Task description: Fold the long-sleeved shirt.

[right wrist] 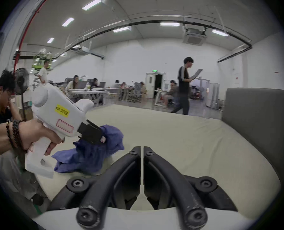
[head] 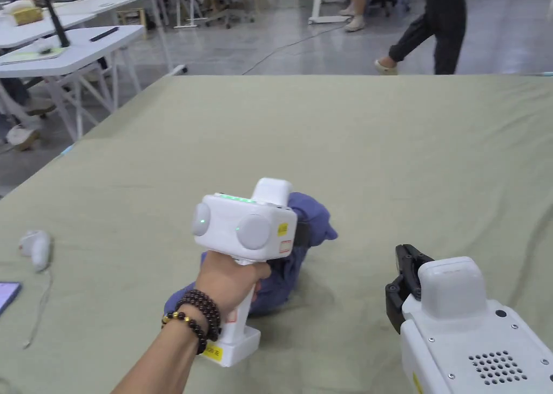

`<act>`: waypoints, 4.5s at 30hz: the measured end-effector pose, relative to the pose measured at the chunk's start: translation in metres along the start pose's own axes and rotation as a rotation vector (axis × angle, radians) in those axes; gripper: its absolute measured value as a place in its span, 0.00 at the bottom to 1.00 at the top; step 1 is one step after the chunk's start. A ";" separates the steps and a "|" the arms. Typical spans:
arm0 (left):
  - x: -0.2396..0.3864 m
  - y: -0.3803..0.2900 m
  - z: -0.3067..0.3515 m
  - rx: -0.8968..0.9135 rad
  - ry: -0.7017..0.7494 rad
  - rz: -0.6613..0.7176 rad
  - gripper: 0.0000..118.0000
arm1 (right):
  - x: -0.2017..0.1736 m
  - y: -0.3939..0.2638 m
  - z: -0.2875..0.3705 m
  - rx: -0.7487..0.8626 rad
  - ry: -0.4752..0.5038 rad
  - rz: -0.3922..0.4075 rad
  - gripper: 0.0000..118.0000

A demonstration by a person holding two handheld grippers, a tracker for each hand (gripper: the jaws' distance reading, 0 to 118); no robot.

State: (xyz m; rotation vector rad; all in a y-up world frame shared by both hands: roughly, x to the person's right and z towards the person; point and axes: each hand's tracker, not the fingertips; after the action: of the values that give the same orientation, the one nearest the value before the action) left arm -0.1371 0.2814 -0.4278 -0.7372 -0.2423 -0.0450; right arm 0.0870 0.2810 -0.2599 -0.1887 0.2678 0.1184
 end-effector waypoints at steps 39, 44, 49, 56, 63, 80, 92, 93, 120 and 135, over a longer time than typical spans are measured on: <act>0.070 -0.184 0.142 0.218 0.077 0.243 0.00 | 0.108 -0.014 0.104 -0.082 -0.288 -0.055 0.00; 0.078 -0.135 0.118 0.209 0.002 0.215 0.00 | 0.110 -0.012 0.106 -0.074 -0.285 -0.051 0.00; 0.088 -0.072 0.035 0.010 -0.072 0.143 0.69 | 0.121 -0.023 0.099 -0.108 -0.295 -0.071 0.00; 0.102 -0.019 -0.128 -0.289 0.028 -0.018 0.72 | 0.136 -0.041 0.080 -0.184 -0.305 -0.087 0.00; 0.108 -0.019 -0.178 -0.384 -0.046 0.022 0.17 | 0.150 -0.054 0.058 -0.251 -0.323 -0.086 0.00; 0.094 -0.005 -0.058 -0.094 -0.145 0.018 0.00 | 0.222 -0.115 -0.128 -0.736 -0.171 -0.299 0.69; 0.053 0.057 -0.007 0.142 -0.116 0.089 0.00 | 0.218 0.014 -0.105 -0.350 -0.045 -0.268 0.10; 0.046 0.073 0.002 0.170 -0.109 0.097 0.00 | 0.222 0.035 -0.109 -0.321 -0.029 -0.252 0.10; -0.009 0.100 -0.105 -0.095 0.030 0.157 0.00 | 0.209 0.034 -0.301 -0.614 -0.023 -0.086 0.10; -0.010 -0.062 -0.043 -0.099 0.044 0.330 0.00 | 0.161 -0.065 -0.160 -0.651 -0.031 -0.190 0.10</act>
State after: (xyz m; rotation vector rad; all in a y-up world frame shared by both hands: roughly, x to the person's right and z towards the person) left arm -0.1462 0.2067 -0.4199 -0.8655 -0.0745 0.2411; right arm 0.2101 0.2005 -0.4441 -0.8555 0.1711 0.0156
